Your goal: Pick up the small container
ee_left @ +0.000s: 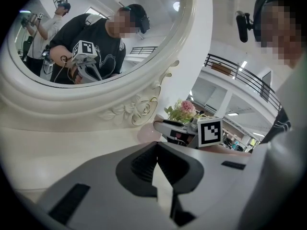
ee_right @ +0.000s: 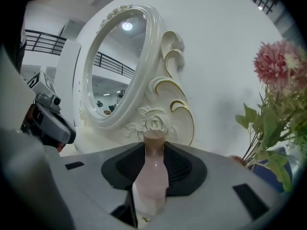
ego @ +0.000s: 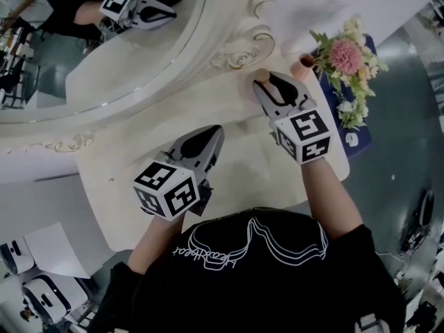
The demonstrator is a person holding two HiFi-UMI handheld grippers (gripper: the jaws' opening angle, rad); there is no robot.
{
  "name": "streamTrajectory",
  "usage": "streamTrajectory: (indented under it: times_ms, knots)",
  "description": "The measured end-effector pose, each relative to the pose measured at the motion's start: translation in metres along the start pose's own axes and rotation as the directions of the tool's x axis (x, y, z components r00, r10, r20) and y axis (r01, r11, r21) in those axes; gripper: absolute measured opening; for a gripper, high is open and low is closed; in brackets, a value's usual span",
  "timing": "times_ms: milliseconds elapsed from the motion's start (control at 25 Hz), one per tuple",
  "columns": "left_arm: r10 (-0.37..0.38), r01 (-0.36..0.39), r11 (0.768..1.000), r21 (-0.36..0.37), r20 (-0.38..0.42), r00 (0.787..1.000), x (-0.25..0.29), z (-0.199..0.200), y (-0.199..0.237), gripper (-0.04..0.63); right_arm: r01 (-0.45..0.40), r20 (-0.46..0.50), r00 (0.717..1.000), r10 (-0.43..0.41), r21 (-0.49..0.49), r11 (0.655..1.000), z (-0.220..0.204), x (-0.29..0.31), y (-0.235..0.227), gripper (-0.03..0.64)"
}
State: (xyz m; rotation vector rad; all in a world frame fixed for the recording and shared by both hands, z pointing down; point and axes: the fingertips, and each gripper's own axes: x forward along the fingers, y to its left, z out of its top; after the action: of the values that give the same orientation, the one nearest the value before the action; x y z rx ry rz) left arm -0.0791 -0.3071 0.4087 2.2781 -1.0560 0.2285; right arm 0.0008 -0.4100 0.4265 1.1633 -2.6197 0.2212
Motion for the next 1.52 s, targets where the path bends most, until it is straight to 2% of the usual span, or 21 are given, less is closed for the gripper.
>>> streamTrajectory:
  times_ms: [560, 1080, 1240, 1520]
  knots:
    - [0.006, -0.006, 1.000, -0.003, 0.021, 1.000, -0.009, -0.001, -0.006, 0.002, 0.029, -0.007, 1.000, -0.029, 0.010, 1.000, -0.001, -0.008, 0.004, 0.121]
    - [-0.006, 0.005, 1.000, 0.009, 0.062, 0.998, -0.027, -0.009, -0.037, 0.002, 0.019, 0.020, 1.000, -0.019, -0.006, 1.000, 0.017, -0.069, 0.027, 0.121]
    - [-0.010, 0.009, 1.000, 0.017, 0.077, 0.997, -0.036, -0.014, -0.053, 0.003, -0.004, 0.037, 0.999, 0.005, -0.025, 1.000, 0.024, -0.095, 0.044, 0.123]
    - [-0.016, 0.011, 0.999, 0.044, 0.103, 0.995, -0.056, -0.022, -0.082, 0.003, -0.092, 0.056, 0.994, 0.094, -0.034, 0.995, 0.036, -0.149, 0.080, 0.123]
